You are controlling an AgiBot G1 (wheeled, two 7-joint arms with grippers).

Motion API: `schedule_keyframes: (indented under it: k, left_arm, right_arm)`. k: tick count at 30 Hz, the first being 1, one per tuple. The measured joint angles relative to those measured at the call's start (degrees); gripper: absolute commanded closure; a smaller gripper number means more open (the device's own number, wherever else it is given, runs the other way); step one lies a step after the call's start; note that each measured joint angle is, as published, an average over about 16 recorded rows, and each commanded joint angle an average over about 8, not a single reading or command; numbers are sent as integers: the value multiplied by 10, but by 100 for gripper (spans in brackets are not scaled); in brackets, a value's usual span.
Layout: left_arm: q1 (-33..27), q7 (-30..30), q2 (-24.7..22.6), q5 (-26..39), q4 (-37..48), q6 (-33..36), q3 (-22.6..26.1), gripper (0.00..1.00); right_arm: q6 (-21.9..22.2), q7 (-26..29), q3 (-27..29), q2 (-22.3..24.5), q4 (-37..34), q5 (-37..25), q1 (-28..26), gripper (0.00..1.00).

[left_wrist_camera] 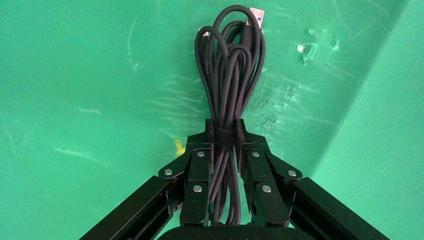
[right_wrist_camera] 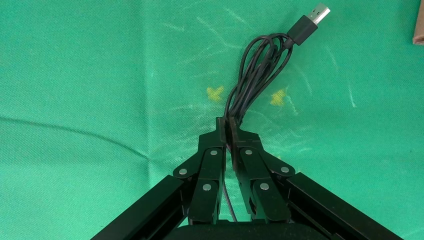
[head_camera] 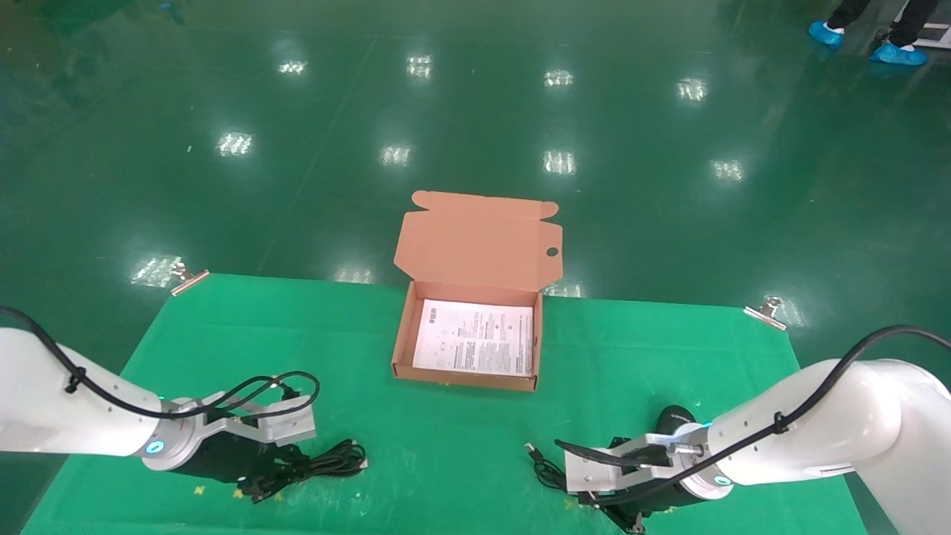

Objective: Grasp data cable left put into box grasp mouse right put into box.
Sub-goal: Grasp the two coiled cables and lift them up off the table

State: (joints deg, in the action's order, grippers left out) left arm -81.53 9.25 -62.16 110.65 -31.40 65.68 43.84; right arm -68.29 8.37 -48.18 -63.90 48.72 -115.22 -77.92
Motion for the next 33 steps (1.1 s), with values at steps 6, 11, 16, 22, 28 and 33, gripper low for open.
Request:
schedule_keyframes:
  k: [6, 11, 16, 22, 28, 33]
  left_arm:
    - [0, 0, 0, 0, 0, 0, 0, 100]
    - [0, 0, 0, 1, -1, 0, 0, 100]
    - [-1, -2, 1, 2, -5, 0, 1, 100]
    - [-5, -3, 5, 9, -25, -3, 3, 100]
    - [-13, 4, 17, 21, -67, -7, 4, 100]
    - [-21, 20, 33, 33, -117, -11, 3, 100]
  right_arm:
    - [0, 0, 0, 0, 0, 0, 0, 100]
    - [-2, 3, 3, 4, 4, 3, -3, 100]
    - [-5, 12, 11, 15, 18, 10, -8, 100]
    - [-11, 32, 25, 39, 47, 20, -19, 100]
    - [-16, 58, 42, 70, 87, 29, -31, 100]
    - [-17, 85, 57, 97, 123, 31, -44, 100]
